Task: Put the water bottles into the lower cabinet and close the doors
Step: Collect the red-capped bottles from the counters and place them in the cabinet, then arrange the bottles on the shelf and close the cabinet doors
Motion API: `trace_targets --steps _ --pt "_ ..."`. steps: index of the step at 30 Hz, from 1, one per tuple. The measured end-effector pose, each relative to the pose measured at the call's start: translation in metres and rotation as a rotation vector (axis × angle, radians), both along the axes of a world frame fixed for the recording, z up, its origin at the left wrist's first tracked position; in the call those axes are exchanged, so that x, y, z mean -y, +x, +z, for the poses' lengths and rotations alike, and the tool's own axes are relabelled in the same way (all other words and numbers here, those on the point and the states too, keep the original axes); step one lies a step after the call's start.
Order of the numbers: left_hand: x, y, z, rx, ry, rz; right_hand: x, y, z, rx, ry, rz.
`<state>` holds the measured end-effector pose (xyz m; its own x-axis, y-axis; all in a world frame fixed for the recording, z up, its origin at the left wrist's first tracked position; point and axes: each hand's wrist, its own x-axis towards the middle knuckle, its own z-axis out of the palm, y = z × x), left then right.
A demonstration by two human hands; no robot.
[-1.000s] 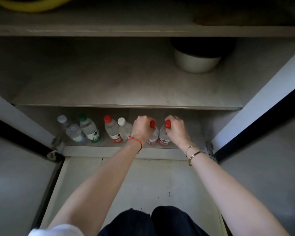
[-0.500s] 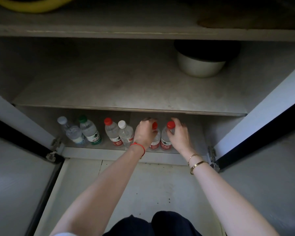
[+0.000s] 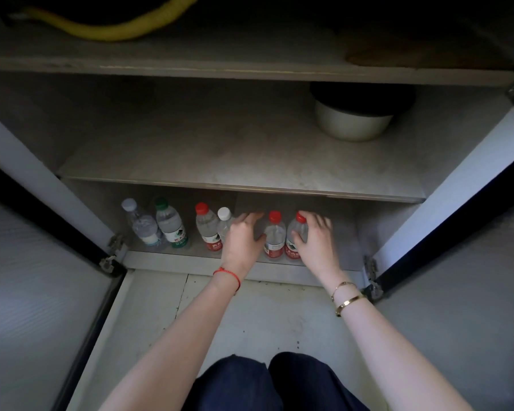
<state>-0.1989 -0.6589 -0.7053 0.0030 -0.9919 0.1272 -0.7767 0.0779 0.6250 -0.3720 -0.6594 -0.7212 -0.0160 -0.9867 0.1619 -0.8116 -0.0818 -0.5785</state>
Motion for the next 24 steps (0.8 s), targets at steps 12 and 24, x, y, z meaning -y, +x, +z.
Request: trace_targets --steps 12,24 --pt "-0.059 0.051 0.048 0.006 -0.157 0.098 -0.033 0.027 0.059 -0.034 -0.090 0.133" --pt "-0.142 0.146 0.117 0.133 -0.356 0.406 -0.045 0.144 0.130 0.084 -0.231 0.539"
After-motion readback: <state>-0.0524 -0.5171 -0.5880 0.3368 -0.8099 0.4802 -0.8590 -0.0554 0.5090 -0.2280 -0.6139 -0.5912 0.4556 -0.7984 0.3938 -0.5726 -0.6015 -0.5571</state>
